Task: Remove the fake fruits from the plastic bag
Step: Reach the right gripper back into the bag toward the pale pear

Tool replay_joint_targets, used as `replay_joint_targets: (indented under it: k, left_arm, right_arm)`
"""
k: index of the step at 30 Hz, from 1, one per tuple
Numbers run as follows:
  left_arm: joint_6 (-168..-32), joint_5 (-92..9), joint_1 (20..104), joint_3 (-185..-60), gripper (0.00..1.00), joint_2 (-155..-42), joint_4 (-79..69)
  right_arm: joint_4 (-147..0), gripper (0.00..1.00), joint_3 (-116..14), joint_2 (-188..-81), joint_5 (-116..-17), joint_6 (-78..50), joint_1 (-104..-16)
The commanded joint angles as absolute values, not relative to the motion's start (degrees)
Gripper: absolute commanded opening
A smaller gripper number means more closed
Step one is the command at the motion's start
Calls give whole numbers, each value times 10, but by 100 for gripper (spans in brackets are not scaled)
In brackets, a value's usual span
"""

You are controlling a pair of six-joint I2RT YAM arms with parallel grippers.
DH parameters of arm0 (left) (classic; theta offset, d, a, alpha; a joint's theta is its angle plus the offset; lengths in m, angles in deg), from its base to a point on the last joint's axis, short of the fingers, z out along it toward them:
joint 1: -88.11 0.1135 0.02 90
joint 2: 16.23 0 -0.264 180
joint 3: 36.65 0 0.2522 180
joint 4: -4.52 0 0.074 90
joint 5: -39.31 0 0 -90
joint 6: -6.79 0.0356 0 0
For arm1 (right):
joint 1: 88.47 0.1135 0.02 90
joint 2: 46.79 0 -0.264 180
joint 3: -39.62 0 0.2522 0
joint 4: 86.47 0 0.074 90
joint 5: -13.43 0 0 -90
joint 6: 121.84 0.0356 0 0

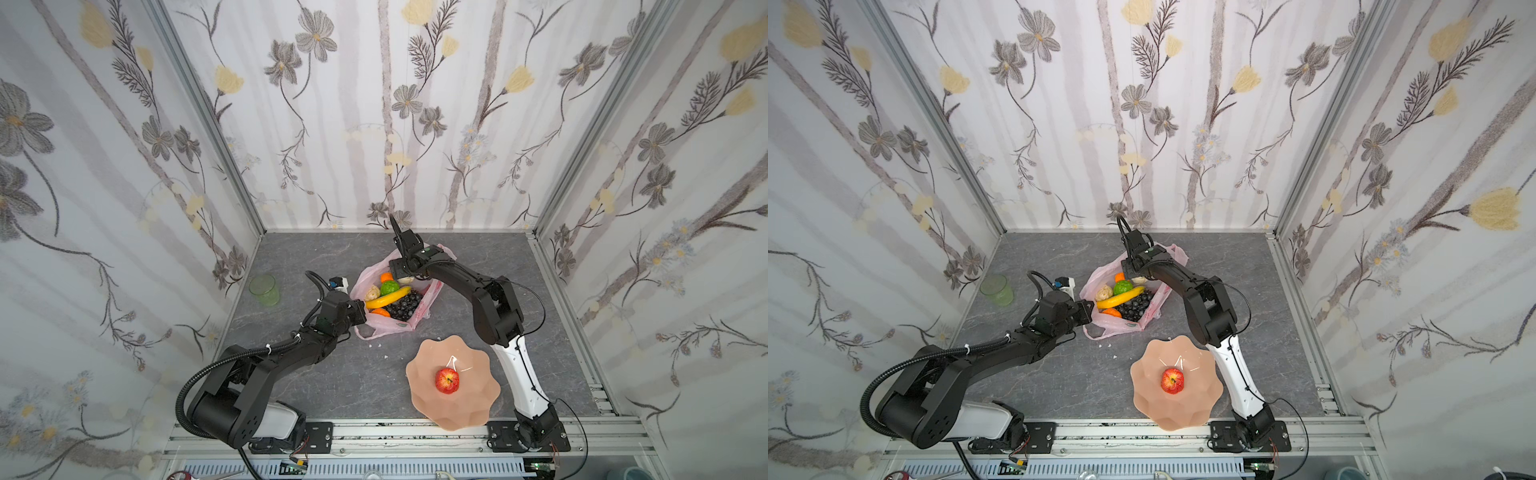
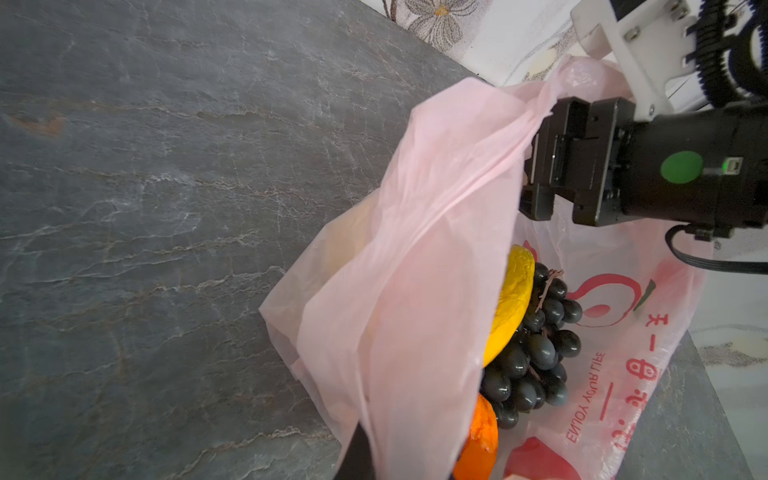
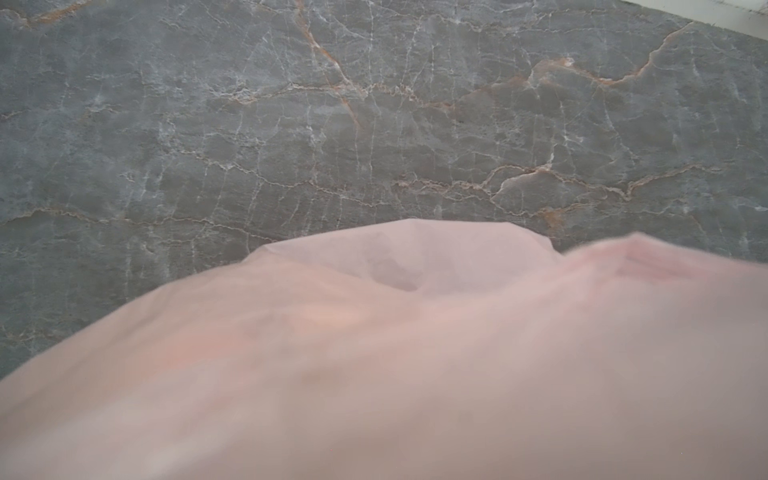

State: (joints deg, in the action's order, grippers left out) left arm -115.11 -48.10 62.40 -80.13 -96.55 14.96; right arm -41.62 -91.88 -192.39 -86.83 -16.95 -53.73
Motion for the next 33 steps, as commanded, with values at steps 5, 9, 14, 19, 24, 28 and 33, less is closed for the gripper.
replay_joint_targets:
  k: [5, 9, 14, 19, 24, 28, 33]
  left_arm:
    - [-1151, -488, 625, -803, 12, -963, 162]
    - [-1151, -488, 625, -803, 12, -964, 161]
    - [-1150, -488, 625, -803, 12, -964, 161]
    - [-1150, -490, 624, -803, 12, -963, 161]
    - [-1150, -488, 625, -804, 12, -963, 161]
    - [-1151, -489, 625, -803, 12, -963, 161]
    - [-1150, -489, 625, -803, 12, -962, 161]
  right_arm:
    - [-411, 80, -953, -1947, -836, -166, -539]
    - [-386, 73, -950, -1939, -853, -161, -539]
    - [-378, 65, -913, -1911, -868, -149, -539]
    - [-401, 60, -843, -1865, -876, -131, -539]
    - [-415, 60, -774, -1825, -891, -118, -539]
    - [-416, 64, -750, -1814, -890, -119, -539]
    - [-415, 72, -756, -1828, -884, -121, -541]
